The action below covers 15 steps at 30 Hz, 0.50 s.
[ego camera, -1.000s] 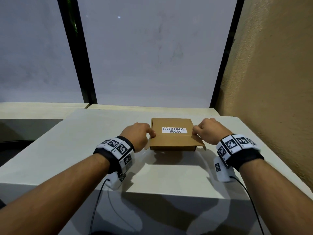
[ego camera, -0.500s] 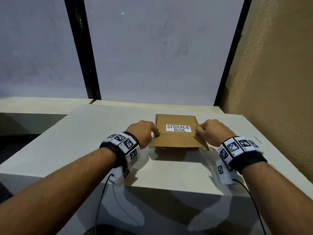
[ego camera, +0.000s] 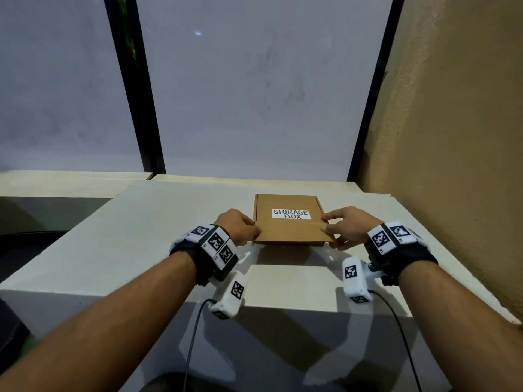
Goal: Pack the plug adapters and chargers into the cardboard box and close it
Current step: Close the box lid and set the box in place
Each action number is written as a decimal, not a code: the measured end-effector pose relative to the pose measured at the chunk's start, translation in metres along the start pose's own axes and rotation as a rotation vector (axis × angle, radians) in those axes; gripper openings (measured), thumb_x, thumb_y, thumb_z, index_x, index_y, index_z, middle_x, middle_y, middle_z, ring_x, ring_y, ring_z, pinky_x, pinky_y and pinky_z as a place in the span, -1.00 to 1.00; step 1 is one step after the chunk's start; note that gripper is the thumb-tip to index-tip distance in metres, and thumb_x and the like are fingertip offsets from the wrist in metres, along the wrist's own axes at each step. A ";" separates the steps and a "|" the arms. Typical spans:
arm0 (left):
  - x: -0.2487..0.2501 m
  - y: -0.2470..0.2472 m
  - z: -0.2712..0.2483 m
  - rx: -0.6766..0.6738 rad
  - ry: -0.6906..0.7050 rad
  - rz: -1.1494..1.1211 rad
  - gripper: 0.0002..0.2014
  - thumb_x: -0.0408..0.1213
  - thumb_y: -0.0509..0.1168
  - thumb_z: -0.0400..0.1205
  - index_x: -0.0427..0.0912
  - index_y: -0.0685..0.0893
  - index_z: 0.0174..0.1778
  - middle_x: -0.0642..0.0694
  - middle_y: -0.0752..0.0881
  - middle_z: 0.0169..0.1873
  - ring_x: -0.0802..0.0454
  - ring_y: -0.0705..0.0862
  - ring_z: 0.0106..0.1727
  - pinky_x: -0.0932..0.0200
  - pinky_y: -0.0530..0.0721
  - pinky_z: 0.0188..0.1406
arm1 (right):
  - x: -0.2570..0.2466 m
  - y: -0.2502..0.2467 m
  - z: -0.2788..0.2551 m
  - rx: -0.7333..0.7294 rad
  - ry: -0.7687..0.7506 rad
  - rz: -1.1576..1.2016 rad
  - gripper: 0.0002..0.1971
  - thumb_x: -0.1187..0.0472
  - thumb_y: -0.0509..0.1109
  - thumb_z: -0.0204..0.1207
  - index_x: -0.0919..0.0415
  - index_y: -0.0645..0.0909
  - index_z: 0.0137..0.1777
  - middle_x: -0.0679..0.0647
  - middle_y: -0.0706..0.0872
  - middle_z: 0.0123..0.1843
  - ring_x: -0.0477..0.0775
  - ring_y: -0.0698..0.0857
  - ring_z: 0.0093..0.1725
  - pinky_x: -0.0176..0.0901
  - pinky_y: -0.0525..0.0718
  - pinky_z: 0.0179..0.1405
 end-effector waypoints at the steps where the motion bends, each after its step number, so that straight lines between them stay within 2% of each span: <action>1: 0.000 0.001 -0.001 0.002 0.007 0.016 -0.73 -0.09 0.41 0.55 -0.16 0.80 0.07 -0.13 0.83 0.00 -0.05 0.80 0.01 0.02 0.74 0.18 | 0.001 0.002 0.000 0.011 -0.005 0.002 -0.55 0.17 0.41 0.58 0.02 0.52 0.47 0.08 0.72 -0.11 0.11 0.77 -0.24 -0.04 0.82 -0.20; 4: -0.001 0.005 -0.004 0.000 0.016 0.050 -0.61 -0.13 0.43 0.56 -0.18 0.70 0.27 -0.10 0.81 0.06 -0.03 0.79 0.02 0.05 0.70 0.22 | 0.006 0.009 0.000 0.045 -0.014 0.015 -0.56 0.17 0.40 0.59 0.05 0.50 0.48 0.12 0.73 -0.14 0.12 0.77 -0.26 -0.06 0.82 -0.31; 7: -0.002 0.006 -0.004 0.004 0.015 0.023 -0.56 -0.16 0.47 0.52 -0.19 0.67 0.31 -0.10 0.80 0.08 -0.03 0.78 0.05 0.02 0.70 0.24 | 0.009 0.013 0.002 0.069 -0.016 0.018 -0.58 0.17 0.41 0.59 0.07 0.52 0.44 0.15 0.73 -0.12 0.14 0.79 -0.28 0.00 0.84 -0.23; 11: -0.003 0.005 -0.002 -0.015 0.019 0.053 -0.48 -0.11 0.49 0.50 -0.19 0.62 0.37 -0.09 0.81 0.09 0.00 0.79 0.02 0.02 0.70 0.24 | 0.010 0.013 0.003 0.074 -0.032 0.012 -0.59 0.19 0.43 0.57 0.11 0.54 0.42 0.21 0.72 -0.03 0.21 0.81 -0.21 0.06 0.83 -0.18; 15: -0.003 0.003 -0.001 -0.001 0.049 0.146 -0.43 -0.07 0.46 0.52 -0.18 0.57 0.43 -0.10 0.78 0.17 -0.02 0.77 0.10 0.10 0.66 0.26 | 0.009 0.014 0.004 0.070 -0.035 -0.008 -0.60 0.19 0.42 0.58 0.11 0.53 0.41 0.20 0.72 -0.06 0.19 0.80 -0.24 0.02 0.84 -0.23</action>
Point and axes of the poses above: each hand's wrist, its own z-axis towards the middle knuckle, its own y-axis out of the palm, x = y × z, the point moved 1 cm from there along z, towards the middle knuckle
